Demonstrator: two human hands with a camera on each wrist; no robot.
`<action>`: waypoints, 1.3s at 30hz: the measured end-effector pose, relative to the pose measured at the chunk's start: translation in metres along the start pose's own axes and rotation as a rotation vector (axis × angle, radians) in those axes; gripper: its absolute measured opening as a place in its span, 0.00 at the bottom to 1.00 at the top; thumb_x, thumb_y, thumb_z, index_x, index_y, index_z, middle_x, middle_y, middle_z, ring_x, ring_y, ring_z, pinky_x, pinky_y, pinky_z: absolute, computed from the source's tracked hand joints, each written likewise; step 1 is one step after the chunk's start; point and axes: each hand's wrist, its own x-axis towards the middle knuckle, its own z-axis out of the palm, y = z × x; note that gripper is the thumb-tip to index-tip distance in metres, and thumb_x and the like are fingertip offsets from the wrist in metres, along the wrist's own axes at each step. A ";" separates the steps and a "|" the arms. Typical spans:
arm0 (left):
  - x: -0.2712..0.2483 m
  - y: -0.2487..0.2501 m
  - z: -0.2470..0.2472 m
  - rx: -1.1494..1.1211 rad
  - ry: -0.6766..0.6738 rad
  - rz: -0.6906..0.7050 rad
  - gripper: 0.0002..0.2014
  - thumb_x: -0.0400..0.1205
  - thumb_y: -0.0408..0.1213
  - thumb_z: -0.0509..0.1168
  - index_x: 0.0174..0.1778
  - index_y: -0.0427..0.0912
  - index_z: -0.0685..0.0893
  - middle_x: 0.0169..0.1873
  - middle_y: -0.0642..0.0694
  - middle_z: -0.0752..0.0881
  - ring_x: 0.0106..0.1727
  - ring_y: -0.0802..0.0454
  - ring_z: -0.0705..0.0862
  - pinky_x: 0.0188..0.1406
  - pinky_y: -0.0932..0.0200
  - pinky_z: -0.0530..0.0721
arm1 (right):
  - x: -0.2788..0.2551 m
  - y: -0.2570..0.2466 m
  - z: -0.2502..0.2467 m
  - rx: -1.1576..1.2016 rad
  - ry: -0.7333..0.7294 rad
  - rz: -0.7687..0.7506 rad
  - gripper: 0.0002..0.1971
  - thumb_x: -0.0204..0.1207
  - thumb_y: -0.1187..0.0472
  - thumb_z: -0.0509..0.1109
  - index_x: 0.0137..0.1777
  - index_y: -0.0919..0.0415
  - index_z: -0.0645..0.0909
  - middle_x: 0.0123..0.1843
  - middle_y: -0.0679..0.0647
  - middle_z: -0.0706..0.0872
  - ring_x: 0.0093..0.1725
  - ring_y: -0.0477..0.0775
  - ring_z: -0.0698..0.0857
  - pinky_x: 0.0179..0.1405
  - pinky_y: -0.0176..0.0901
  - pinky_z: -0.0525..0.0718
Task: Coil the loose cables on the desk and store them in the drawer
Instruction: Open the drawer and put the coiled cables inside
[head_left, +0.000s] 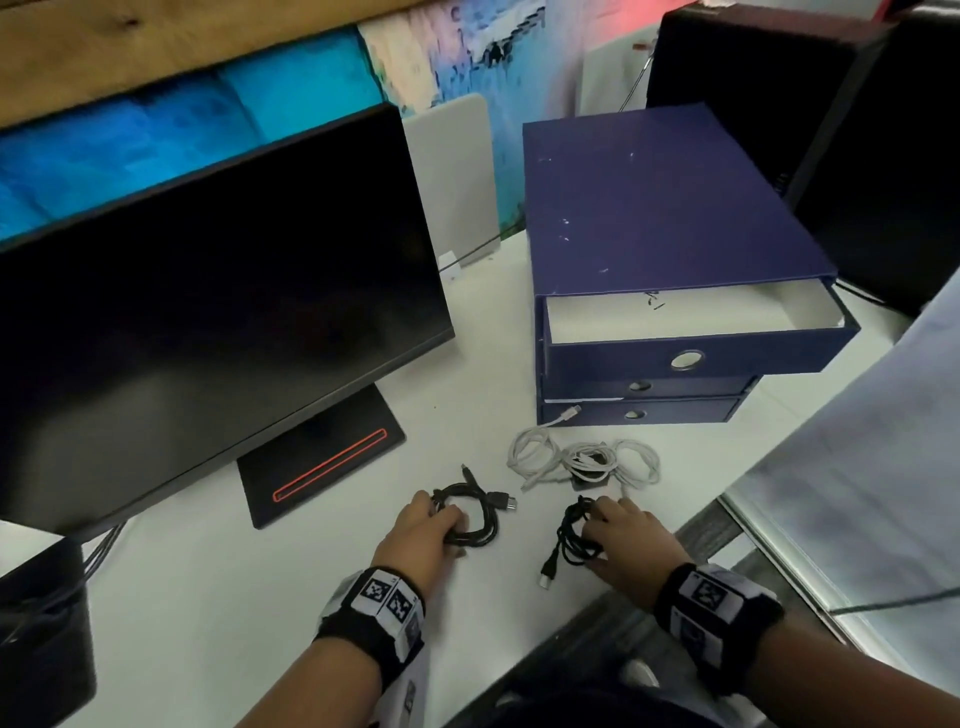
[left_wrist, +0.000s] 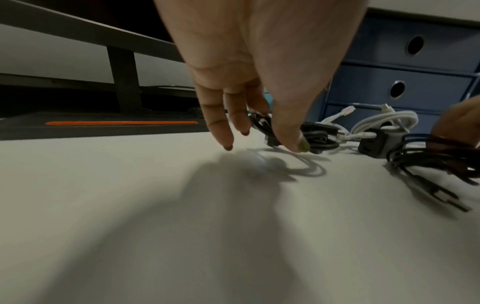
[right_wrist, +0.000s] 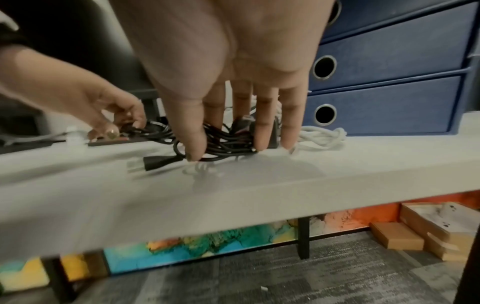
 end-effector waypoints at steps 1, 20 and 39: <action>0.002 0.000 -0.004 -0.021 0.027 0.015 0.10 0.73 0.45 0.68 0.33 0.48 0.73 0.39 0.43 0.86 0.34 0.51 0.90 0.49 0.45 0.80 | -0.001 -0.002 -0.002 0.051 0.017 0.008 0.18 0.79 0.52 0.63 0.67 0.55 0.77 0.68 0.53 0.73 0.66 0.56 0.73 0.64 0.46 0.75; 0.020 0.040 -0.068 -0.280 0.369 0.101 0.04 0.81 0.35 0.68 0.51 0.43 0.84 0.54 0.50 0.71 0.47 0.61 0.79 0.49 0.69 0.75 | -0.050 0.017 -0.179 0.378 0.811 -0.090 0.10 0.77 0.57 0.70 0.57 0.58 0.80 0.55 0.47 0.81 0.52 0.48 0.79 0.50 0.38 0.76; 0.012 0.197 -0.126 -0.297 0.593 0.597 0.07 0.80 0.32 0.69 0.51 0.45 0.87 0.55 0.54 0.82 0.56 0.70 0.78 0.55 0.74 0.78 | -0.081 0.054 -0.188 0.528 0.762 0.019 0.08 0.80 0.50 0.58 0.52 0.52 0.73 0.48 0.51 0.80 0.45 0.53 0.84 0.44 0.46 0.82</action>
